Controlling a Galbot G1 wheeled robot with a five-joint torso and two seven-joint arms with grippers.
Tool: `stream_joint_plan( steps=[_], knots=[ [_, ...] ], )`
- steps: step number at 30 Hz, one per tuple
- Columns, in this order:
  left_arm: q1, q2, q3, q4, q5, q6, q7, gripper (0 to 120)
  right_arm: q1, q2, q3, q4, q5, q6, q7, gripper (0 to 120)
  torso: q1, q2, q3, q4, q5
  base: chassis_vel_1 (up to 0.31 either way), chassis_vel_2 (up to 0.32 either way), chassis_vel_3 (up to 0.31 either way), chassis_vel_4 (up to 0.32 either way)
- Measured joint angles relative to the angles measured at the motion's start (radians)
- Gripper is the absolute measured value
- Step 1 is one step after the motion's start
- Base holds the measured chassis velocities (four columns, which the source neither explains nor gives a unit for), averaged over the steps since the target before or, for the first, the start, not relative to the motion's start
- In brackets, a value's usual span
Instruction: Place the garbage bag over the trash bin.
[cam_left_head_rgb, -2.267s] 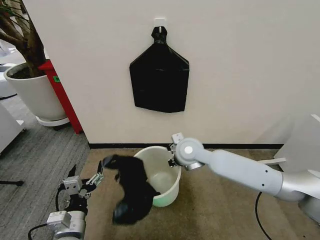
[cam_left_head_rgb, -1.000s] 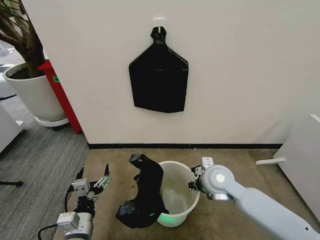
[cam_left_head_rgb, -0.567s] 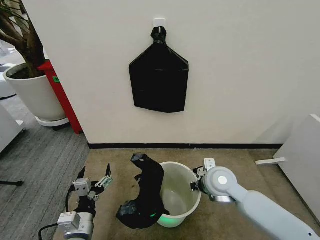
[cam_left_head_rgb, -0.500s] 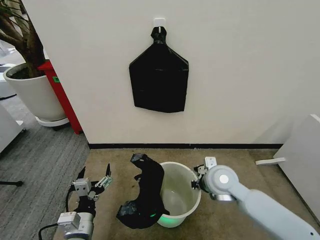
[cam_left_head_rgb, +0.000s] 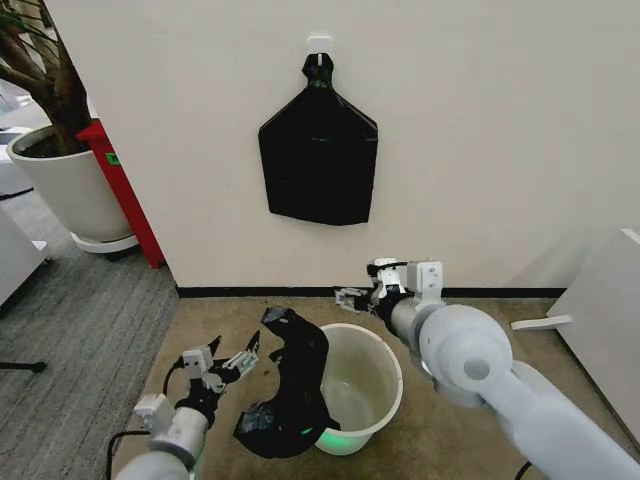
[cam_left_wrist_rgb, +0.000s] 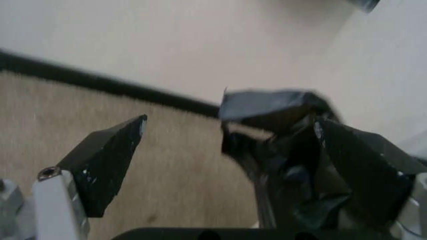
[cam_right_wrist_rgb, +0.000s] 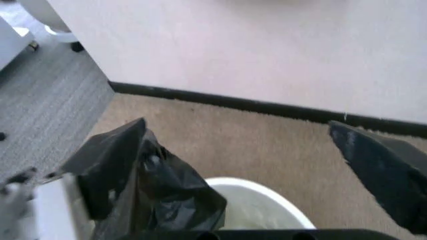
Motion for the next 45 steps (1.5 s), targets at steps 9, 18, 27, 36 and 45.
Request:
stream_joint_plan(
  steps=[9,18,27,36,45],
  knots=[
    [-0.052,0.077,0.038,0.010,-0.119,0.115,0.004,97,-0.005,0.025,-0.034,-0.032,-0.123,0.000,-0.045,100,0.000,0.000,0.000,0.0003,0.0000,0.000,0.000,0.000,0.000],
    [-0.105,0.100,0.072,0.080,-0.122,0.151,0.020,98,-0.044,0.040,-0.029,-0.058,-0.209,0.001,-0.084,100,0.000,0.000,0.000,0.0002,-0.0001,0.000,0.000,0.000,0.000],
    [-0.078,0.087,0.082,0.072,-0.120,0.162,0.020,98,-0.040,0.062,-0.035,-0.088,-0.228,0.001,-0.093,100,0.000,0.000,0.000,0.0003,0.0001,0.000,0.000,0.000,0.000],
    [-0.015,0.068,0.082,0.049,-0.109,0.184,0.079,98,-0.041,0.080,-0.051,-0.101,-0.251,0.002,-0.104,100,0.000,0.000,0.000,0.0003,0.0002,0.000,0.000,0.000,0.000],
    [-0.077,0.056,0.096,0.085,-0.119,0.169,0.119,98,-0.069,0.073,-0.045,-0.096,-0.275,0.002,-0.120,100,0.000,0.000,0.000,0.0001,0.0001,0.000,0.000,0.000,0.000]
  ],
)
